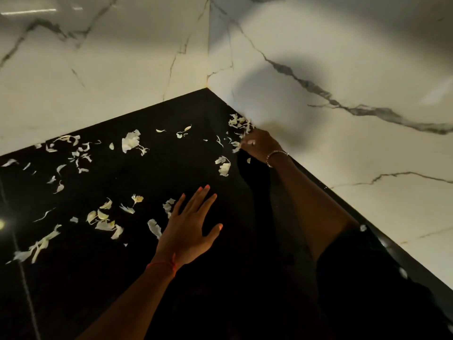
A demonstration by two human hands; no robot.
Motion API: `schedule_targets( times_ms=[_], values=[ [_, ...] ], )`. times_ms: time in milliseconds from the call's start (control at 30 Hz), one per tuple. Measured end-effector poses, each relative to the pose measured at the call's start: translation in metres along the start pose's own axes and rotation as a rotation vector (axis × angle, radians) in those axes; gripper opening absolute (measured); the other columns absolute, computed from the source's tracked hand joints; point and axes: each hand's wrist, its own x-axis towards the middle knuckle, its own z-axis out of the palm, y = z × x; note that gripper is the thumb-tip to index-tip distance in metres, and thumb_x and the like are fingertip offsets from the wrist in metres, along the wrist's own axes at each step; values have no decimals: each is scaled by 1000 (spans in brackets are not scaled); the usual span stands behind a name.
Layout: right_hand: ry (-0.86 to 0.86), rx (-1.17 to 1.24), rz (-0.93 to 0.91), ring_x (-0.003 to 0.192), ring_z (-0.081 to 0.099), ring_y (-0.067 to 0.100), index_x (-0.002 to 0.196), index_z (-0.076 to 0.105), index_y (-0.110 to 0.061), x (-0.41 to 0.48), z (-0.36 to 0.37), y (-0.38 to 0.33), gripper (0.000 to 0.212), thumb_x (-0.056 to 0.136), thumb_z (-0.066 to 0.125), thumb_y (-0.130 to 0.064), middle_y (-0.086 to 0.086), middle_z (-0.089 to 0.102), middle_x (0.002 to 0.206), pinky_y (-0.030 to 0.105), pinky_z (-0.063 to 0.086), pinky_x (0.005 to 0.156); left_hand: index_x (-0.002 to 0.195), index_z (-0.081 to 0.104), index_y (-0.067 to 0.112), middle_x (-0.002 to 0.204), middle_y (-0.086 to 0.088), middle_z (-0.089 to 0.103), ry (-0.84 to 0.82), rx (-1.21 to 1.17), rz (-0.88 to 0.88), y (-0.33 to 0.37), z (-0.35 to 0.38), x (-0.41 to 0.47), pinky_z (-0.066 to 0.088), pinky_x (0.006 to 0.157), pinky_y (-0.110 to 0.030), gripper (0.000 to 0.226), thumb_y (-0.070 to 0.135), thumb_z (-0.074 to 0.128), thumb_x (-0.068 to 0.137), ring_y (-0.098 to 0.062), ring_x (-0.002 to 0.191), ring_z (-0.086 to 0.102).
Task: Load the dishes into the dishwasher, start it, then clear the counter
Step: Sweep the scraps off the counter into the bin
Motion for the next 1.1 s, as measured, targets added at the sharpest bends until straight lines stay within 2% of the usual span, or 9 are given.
schedule_targets(
  times_ms=[67, 133, 267, 433, 600, 667, 933, 1000, 1100],
  values=[
    [266, 177, 54, 81, 59, 19, 96, 69, -4, -1, 1, 2, 27, 91, 54, -26, 11, 66, 91, 26, 43, 72, 146, 1, 31, 147, 16, -19, 2, 0, -3, 0, 0, 0, -15, 111, -31, 84, 67, 5, 70, -1, 136, -20],
    [409, 255, 87, 86, 59, 18, 98, 70, -7, 0, 5, 7, 26, 89, 58, -27, 9, 65, 96, 27, 47, 77, 146, 1, 31, 149, 15, -18, -4, 7, -4, 0, 1, 0, -16, 111, -31, 84, 67, 4, 70, -2, 137, -19],
    [69, 270, 55, 138, 24, 24, 136, 44, -13, 3, 26, 18, 54, 88, 57, -35, 11, 30, 147, 43, 23, 115, 146, 1, 31, 148, 16, -20, -7, 17, -8, -1, 1, 1, -17, 109, -30, 84, 66, 4, 70, -1, 136, -21],
    [62, 279, 60, 144, 0, 21, 147, 18, -14, 26, 33, 14, 64, 95, 42, -41, 5, 0, 157, 44, 13, 117, 143, -6, 36, 144, 18, -26, -14, 17, -19, 1, -1, 1, -24, 104, -24, 81, 67, 2, 69, 3, 132, -26],
    [260, 188, 22, 112, 52, 24, 115, 61, -11, 41, 25, 4, 34, 92, 50, -33, 10, 57, 120, 32, 43, 94, 140, -10, 37, 147, 19, -25, -17, -2, -19, -1, 0, 1, -16, 113, -30, 76, 66, 4, 72, 4, 134, -26],
    [385, 110, -18, 105, 52, 23, 106, 64, -9, 47, 22, 0, 27, 90, 51, -26, 10, 57, 110, 32, 46, 88, 138, -11, 39, 147, 20, -25, -18, -10, -16, -1, 0, 1, -17, 112, -28, 74, 66, 5, 72, 4, 134, -27],
    [-91, 100, 5, 143, 10, 24, 144, 26, -16, 88, 29, -1, 59, 93, 47, -38, 8, 15, 154, 41, 17, 116, 142, -4, 39, 149, 21, -22, -7, -36, -12, -3, 2, 0, -19, 110, -25, 74, 65, 12, 75, 9, 132, -27],
    [-34, 68, 0, 133, 33, 26, 133, 44, -10, 83, 28, -3, 50, 93, 46, -38, 12, 38, 143, 38, 31, 108, 141, -5, 39, 148, 21, -22, -9, -32, -13, -3, 1, 0, -18, 111, -26, 74, 65, 12, 74, 8, 133, -26],
    [304, 48, -82, 76, 56, 20, 83, 66, -3, 59, 22, -5, 42, 93, 45, -38, 12, 64, 85, 30, 48, 71, 139, -8, 40, 149, 20, -20, -19, -24, -20, -3, 1, 1, -14, 114, -30, 74, 66, 10, 72, 4, 136, -22]
  ],
)
